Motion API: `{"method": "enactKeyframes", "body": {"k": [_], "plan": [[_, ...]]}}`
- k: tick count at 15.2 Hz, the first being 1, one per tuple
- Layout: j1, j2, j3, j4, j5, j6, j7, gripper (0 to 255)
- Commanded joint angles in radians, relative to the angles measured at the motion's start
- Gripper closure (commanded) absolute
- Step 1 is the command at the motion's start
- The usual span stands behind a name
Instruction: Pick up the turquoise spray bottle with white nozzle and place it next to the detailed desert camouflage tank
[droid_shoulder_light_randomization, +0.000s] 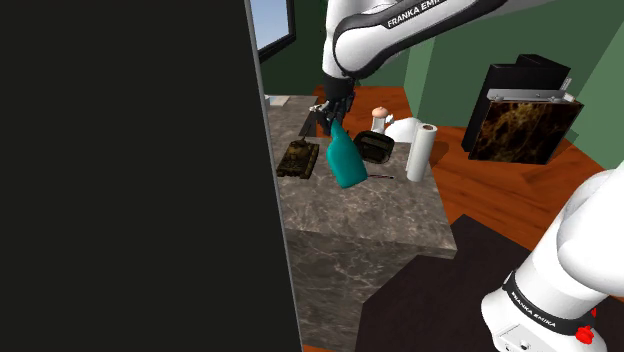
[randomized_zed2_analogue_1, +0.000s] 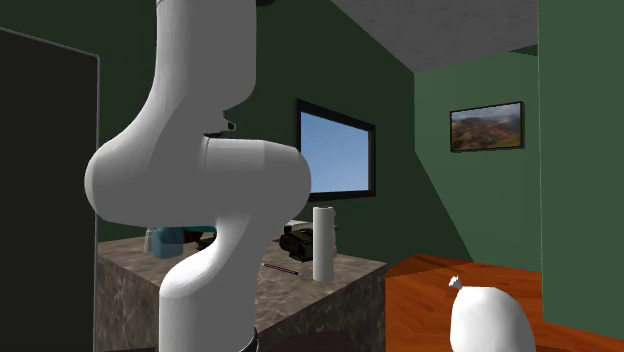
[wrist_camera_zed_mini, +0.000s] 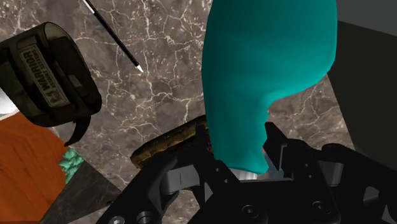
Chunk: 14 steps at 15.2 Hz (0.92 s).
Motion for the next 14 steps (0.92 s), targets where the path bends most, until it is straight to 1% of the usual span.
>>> {"method": "enactKeyframes", "body": {"k": [1, 4, 14], "plan": [[0.020, 0.028, 0.029, 0.036, -0.011, -0.012, 0.055, 255], [0.053, 0.088, 0.073, 0.107, -0.035, -0.033, 0.143, 255], [0.053, 0.133, 0.072, 0.021, -0.059, 0.095, 0.170, 255]]}}
